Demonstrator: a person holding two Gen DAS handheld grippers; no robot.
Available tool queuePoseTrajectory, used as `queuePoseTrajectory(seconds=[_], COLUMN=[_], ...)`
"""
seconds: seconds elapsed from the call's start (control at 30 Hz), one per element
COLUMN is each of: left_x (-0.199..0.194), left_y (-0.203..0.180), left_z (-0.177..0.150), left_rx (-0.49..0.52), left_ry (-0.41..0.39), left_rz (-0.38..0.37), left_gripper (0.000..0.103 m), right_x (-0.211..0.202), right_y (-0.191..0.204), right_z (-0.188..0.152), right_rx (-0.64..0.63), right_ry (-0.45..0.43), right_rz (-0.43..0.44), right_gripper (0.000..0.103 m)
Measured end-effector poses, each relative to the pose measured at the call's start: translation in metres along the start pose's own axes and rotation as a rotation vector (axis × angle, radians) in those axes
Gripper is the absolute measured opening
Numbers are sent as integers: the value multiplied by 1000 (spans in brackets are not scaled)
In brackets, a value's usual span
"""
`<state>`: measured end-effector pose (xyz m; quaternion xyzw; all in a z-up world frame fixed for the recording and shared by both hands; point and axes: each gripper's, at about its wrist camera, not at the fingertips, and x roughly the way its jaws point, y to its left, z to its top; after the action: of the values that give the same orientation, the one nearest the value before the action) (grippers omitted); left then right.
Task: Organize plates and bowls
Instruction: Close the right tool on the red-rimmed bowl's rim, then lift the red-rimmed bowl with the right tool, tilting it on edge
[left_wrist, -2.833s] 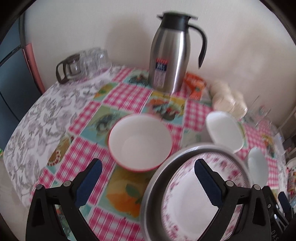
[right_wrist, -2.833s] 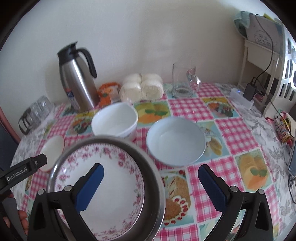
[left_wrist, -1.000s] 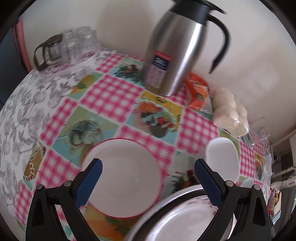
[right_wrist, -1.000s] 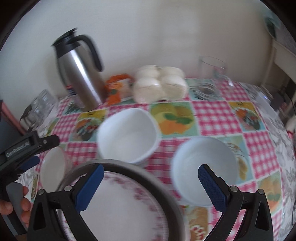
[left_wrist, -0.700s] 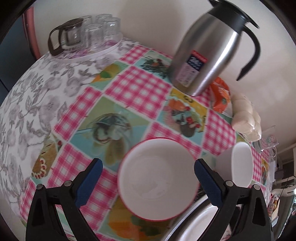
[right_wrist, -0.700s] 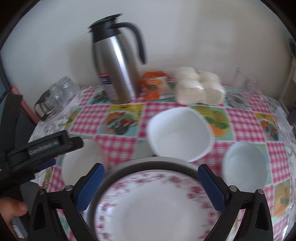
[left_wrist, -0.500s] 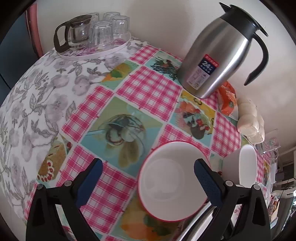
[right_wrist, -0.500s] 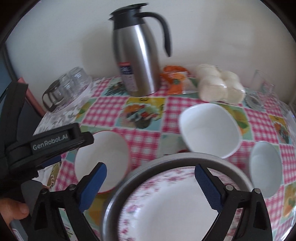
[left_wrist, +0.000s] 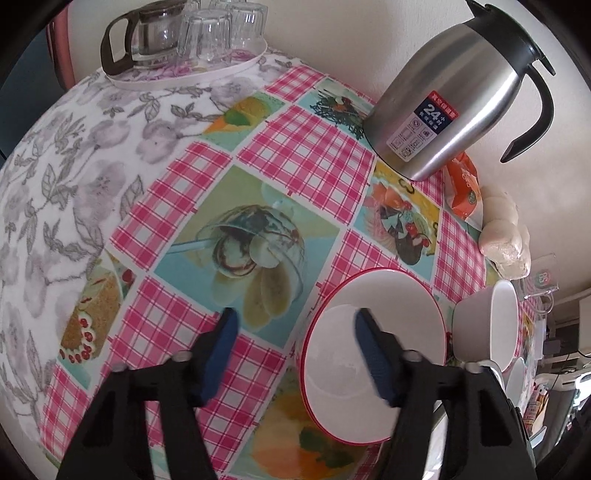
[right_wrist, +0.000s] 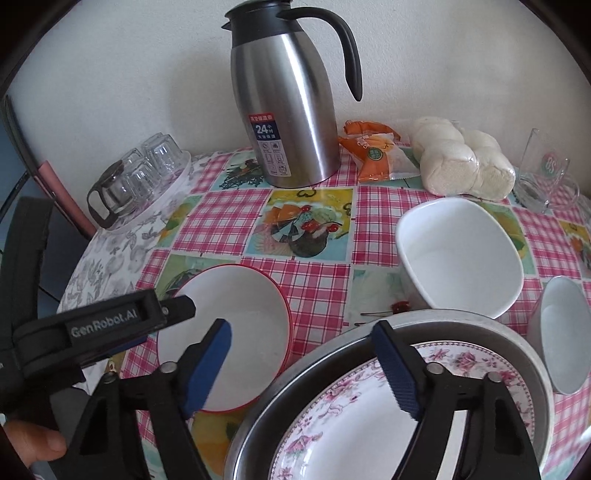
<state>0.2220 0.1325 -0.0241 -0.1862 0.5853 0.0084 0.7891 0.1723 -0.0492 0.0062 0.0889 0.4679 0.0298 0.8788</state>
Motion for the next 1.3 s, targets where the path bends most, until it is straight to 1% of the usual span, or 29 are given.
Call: queuePoseTrajectory(seconds=[0.03, 0.07, 0.1, 0.13, 0.2, 0.27, 0.33, 0.4, 0.6, 0.7, 0.73, 0.8, 0.87, 0.93, 1.13, 1.3], left_x=[2, 3, 5, 7, 11, 13, 14, 15, 10, 8, 7, 7, 7, 7, 16, 17], left_y=[0, 0, 0, 0, 2, 4, 4, 4, 10, 16, 18, 23, 24, 25, 31, 40], left_z=[0, -1, -1, -2, -2, -2, -2, -2, 1, 3, 4, 6, 7, 7, 7, 6], left_rx=[0, 1, 1, -1, -8, -18, -25, -23, -24, -26, -29, -42, -49, -51, -71, -100], left_ry=[4, 7, 11, 14, 21, 24, 26, 24, 26, 27, 28, 28, 28, 28, 49, 59], left_rz=[-5, -6, -7, -8, -5, -7, -15, -10, 1, 7, 6, 2, 2, 12, 27, 13], left_gripper=[56, 51, 45, 43, 33, 28, 26, 20, 17, 16, 16, 16, 16, 16, 16, 15], right_x=[0, 0, 0, 0, 1, 2, 4, 6, 14, 23, 26, 32, 33, 33, 37, 40], right_y=[1, 3, 4, 6, 10, 14, 15, 17, 28, 37, 39, 44, 50, 53, 63, 67], right_z=[0, 0, 0, 0, 0, 0, 0, -1, -6, -10, -12, -17, -20, -21, -26, -28], right_rx=[-5, -13, -17, -23, -43, -63, -65, -67, -92, -103, -104, -108, -133, -133, -153, -149], right_ry=[-9, -16, -18, -21, -22, -26, -18, -13, 7, 39, 50, 72, 68, 74, 91, 102], right_rz=[-4, 0, 10, 24, 19, 6, 20, 31, 30, 30, 34, 38, -2, 16, 11, 26], right_gripper=[77, 70, 68, 66, 64, 59, 54, 54, 52, 50, 47, 47, 45, 41, 40, 39])
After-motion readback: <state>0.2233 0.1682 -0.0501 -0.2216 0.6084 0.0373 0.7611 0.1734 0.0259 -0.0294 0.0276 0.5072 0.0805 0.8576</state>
